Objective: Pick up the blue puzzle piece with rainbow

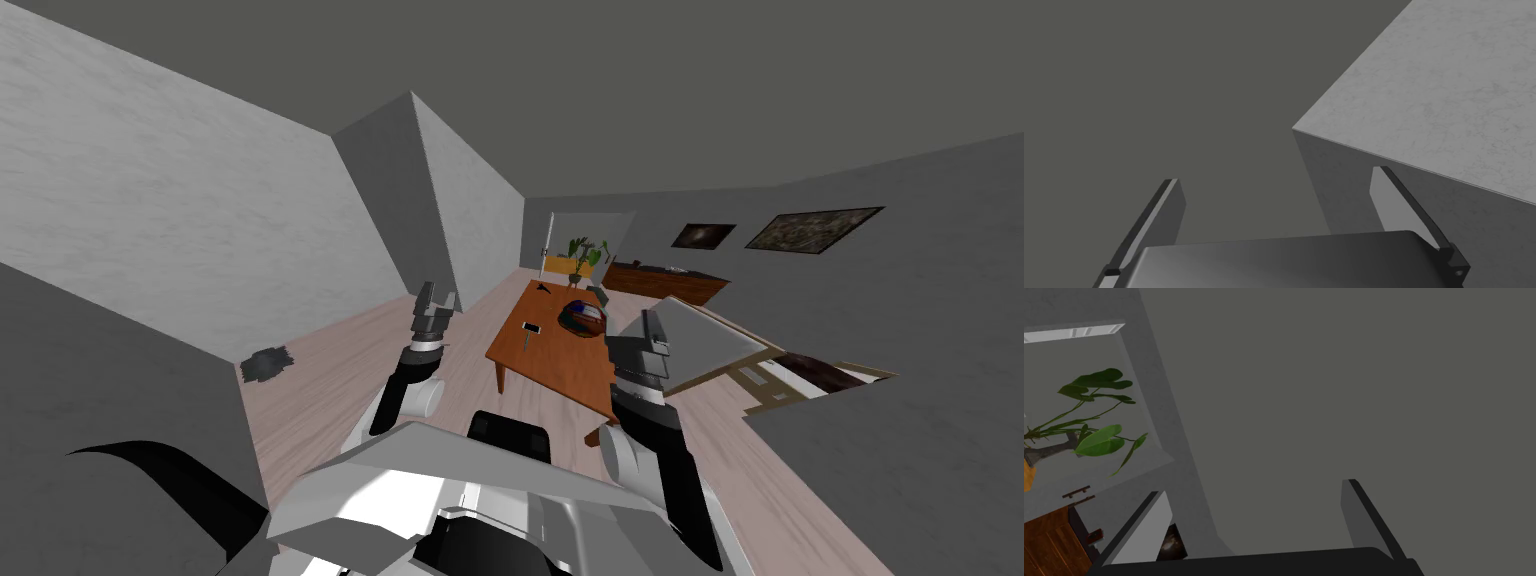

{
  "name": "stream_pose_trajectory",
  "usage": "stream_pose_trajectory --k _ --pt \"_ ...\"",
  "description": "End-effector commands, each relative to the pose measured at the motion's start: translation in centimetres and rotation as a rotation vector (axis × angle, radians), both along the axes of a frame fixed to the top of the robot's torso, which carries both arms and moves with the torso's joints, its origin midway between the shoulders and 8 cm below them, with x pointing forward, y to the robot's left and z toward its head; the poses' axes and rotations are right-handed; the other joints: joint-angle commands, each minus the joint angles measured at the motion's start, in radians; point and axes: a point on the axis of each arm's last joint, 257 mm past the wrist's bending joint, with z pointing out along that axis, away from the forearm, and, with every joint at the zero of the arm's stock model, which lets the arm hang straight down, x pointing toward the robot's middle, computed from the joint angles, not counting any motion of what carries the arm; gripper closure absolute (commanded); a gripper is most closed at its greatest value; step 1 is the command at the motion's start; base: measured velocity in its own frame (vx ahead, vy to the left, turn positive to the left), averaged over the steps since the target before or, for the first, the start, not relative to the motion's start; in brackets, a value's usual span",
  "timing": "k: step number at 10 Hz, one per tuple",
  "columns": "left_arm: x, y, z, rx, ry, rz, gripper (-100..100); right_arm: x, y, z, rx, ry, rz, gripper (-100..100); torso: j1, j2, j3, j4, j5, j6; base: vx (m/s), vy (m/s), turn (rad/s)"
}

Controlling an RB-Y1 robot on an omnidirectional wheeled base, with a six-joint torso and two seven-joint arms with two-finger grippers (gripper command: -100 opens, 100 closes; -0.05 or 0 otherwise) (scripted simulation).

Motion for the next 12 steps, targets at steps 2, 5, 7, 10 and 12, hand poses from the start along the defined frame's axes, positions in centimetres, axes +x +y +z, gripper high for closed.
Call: stream_pose_trajectory --k 2,5,7,10,12 --pt "0.0 0.0 0.0 0.0 0.0 0.0 0 0.7 1.1 -0.9 -0.062 0.032 0.027 -100 0.0 0.0 0.0 0.0 0.0 0.0 -0.009 -0.004 0.06" --pt "0.0 0.0 0.0 0.0 0.0 0.0 0 2.3 2.6 -3.5 -0.157 0.102 0.057 -100 -0.001 0.001 0.001 0.0 0.0 0.0 -0.021 -0.006 0.116" --pt "0.0 0.0 0.0 0.0 0.0 0.0 0 3.6 3.6 -6.1 -0.229 0.167 0.07 -100 0.0 0.001 0.001 0.0 0.0 0.0 -0.025 0.003 0.169" --pt "0.0 0.0 0.0 0.0 0.0 0.0 0 4.9 4.3 -9.5 -0.312 0.248 0.077 -100 0.001 0.001 0.0 0.0 0.0 0.0 -0.016 0.022 0.141" --pt "0.0 0.0 0.0 0.0 0.0 0.0 0 6.1 4.6 -13.0 -0.406 0.33 0.077 -100 0.001 0.0 0.0 0.0 0.0 0.0 -0.002 0.039 0.165"
